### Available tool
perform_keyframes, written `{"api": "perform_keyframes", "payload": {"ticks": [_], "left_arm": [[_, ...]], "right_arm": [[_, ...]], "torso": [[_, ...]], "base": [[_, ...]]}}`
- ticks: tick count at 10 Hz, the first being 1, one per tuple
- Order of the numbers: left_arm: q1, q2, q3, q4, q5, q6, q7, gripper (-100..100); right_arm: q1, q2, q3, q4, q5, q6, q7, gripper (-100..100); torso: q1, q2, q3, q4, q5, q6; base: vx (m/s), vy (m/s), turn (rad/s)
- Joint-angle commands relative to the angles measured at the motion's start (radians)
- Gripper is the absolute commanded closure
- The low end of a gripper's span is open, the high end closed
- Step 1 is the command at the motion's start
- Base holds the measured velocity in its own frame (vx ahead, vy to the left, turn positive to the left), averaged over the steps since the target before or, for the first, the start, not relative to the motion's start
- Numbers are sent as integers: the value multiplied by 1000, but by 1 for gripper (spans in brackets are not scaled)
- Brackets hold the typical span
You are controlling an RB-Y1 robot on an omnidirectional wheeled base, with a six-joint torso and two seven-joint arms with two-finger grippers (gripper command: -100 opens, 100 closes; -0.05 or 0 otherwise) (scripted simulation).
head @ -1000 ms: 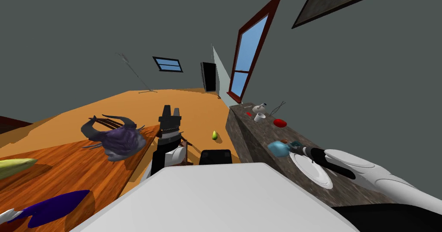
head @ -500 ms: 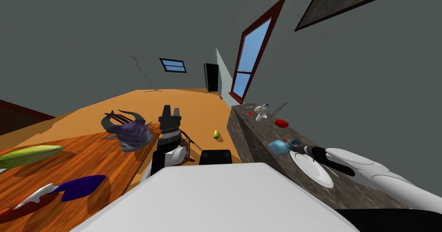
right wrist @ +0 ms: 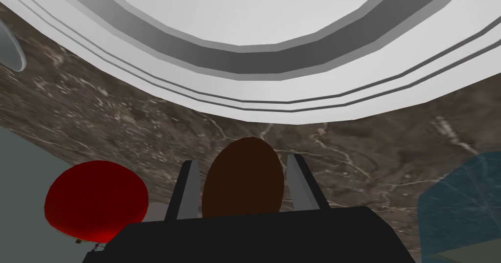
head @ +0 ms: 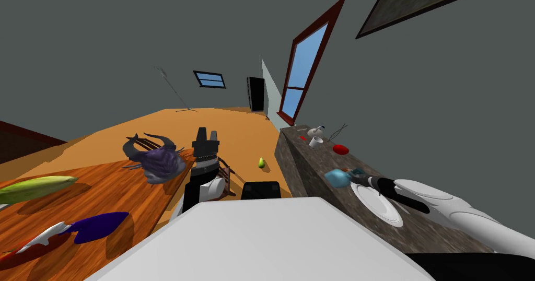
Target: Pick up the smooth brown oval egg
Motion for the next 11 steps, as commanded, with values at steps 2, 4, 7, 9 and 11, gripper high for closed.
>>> {"api": "perform_keyframes", "payload": {"ticks": [2,4,7,9,11], "left_arm": [[0,0,0,0,0,0,0,0],[0,0,0,0,0,0,0,0],[0,0,0,0,0,0,0,0],[0,0,0,0,0,0,0,0],[0,0,0,0,0,0,0,0]], "right_arm": [[74,7,-71,-75,67,24,-33,100],[137,11,-125,-135,102,35,-49,100],[219,16,-197,-222,136,47,-65,100],[274,20,-243,-279,171,58,-80,100],[333,24,-293,-340,206,69,-96,100]], "torso": [[-2,-3,-1,-1,0,3],[-3,-7,-4,-1,-1,0],[-3,-4,-2,-1,0,2],[-1,-2,-1,0,0,-1],[-1,-3,-2,-1,0,0]], "base": [[125,-41,-251],[118,-40,-113],[75,-32,-121],[48,-16,-55],[84,-14,-143]]}}
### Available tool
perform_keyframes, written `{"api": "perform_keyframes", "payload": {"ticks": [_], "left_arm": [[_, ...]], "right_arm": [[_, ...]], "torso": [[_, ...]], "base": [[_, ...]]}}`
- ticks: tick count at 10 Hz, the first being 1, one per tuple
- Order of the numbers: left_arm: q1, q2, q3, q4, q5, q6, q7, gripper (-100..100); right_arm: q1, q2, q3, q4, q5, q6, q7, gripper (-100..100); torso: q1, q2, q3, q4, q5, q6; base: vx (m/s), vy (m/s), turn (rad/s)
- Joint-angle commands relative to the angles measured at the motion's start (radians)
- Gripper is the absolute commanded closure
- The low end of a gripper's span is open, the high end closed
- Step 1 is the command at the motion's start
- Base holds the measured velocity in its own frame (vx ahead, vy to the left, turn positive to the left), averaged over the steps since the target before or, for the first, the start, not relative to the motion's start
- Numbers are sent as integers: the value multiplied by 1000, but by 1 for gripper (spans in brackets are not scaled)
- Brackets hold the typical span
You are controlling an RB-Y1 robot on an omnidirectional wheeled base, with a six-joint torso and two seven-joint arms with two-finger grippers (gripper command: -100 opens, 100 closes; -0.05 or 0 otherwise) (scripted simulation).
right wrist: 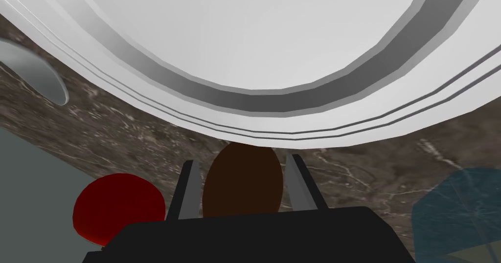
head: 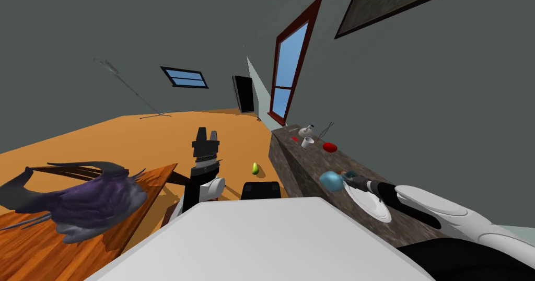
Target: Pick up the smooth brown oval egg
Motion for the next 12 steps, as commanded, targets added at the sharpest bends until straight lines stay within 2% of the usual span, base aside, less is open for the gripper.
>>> {"api": "perform_keyframes", "payload": {"ticks": [1,2,3,4,5,6,7,8,9,10,11,12], "left_arm": [[0,0,0,0,0,0,0,0],[0,0,0,0,0,0,0,0],[0,0,0,0,0,0,0,0],[0,0,0,0,0,0,0,0],[0,0,0,0,0,0,0,0],[0,0,0,0,0,0,0,0],[0,0,0,0,0,0,0,0],[0,0,0,0,0,0,0,0],[0,0,0,0,0,0,0,0],[0,0,0,0,0,0,0,0],[0,0,0,0,0,0,0,0],[0,0,0,0,0,0,0,0]], "right_arm": [[41,1,-27,-50,19,10,-13,100],[83,5,-68,-89,54,21,-28,100],[103,5,-80,-119,54,21,-28,100],[140,9,-120,-148,89,32,-44,100],[164,9,-133,-172,89,32,-44,100],[166,9,-133,-184,89,32,-44,100],[215,13,-182,-226,124,44,-60,100],[228,13,-185,-250,124,44,-60,100],[266,18,-227,-282,159,55,-76,100],[290,18,-238,-313,159,55,-76,100],[278,17,-230,-296,153,54,-75,100],[281,18,-234,-299,154,54,-74,0]], "torso": [[0,0,0,0,0,0],[0,0,0,0,0,-1],[-2,-1,0,0,0,0],[-1,-1,0,0,0,-2],[-1,-2,-1,0,0,-1],[0,0,0,0,0,-2],[1,2,1,0,0,-3],[1,2,1,1,1,0],[1,1,1,0,1,-2],[1,0,0,0,1,-2],[1,0,0,0,1,-2],[1,2,1,0,0,-3]], "base": [[84,-14,-112],[102,-47,-204],[92,-29,-90],[110,-26,-134],[82,-20,-90],[25,-6,-2],[58,-3,-149],[69,-8,-117],[98,-16,-142],[91,-14,-103],[32,-4,-16],[6,0,4]]}}
